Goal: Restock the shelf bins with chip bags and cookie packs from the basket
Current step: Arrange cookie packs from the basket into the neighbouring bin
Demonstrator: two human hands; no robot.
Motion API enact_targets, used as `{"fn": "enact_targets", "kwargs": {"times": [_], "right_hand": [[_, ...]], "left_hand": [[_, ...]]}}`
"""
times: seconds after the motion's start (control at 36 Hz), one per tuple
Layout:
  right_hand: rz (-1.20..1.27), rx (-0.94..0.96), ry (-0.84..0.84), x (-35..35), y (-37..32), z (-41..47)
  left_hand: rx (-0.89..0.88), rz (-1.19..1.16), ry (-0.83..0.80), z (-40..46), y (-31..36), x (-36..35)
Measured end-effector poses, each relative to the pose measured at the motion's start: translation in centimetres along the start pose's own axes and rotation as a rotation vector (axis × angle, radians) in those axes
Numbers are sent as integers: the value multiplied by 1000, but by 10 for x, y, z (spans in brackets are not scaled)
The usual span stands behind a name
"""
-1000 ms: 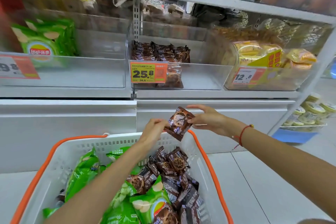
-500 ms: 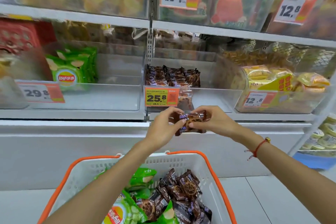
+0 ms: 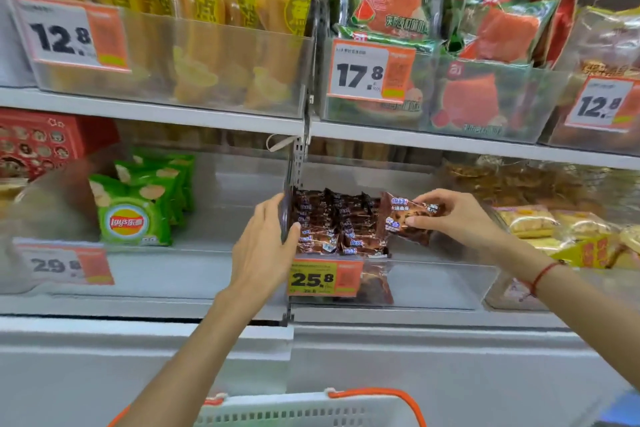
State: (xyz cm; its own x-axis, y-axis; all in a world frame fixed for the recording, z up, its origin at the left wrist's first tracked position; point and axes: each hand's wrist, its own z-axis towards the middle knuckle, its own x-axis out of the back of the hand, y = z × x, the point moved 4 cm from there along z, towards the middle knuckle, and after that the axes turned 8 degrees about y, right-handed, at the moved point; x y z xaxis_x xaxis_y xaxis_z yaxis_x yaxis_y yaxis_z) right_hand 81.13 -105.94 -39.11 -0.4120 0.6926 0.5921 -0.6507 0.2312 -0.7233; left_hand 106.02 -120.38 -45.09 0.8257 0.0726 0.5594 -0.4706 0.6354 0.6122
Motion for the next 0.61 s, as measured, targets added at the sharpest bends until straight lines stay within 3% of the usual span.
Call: {"fn": "enact_targets", "kwargs": {"times": [0.19,0.33,0.44,0.61], "right_hand": [[-350,-98,-81,-20,46,60],[-325,-174,-129,-40,72,86],[-308,-67,-127,-64,77,94],[-511,143,-184,-86,75,101]], "left_hand": [[81,128,70,11,3,-8],[74,200,120,9,2,-15],[66,210,147,9,0,-18],[63,234,163,7,0,-18]]}}
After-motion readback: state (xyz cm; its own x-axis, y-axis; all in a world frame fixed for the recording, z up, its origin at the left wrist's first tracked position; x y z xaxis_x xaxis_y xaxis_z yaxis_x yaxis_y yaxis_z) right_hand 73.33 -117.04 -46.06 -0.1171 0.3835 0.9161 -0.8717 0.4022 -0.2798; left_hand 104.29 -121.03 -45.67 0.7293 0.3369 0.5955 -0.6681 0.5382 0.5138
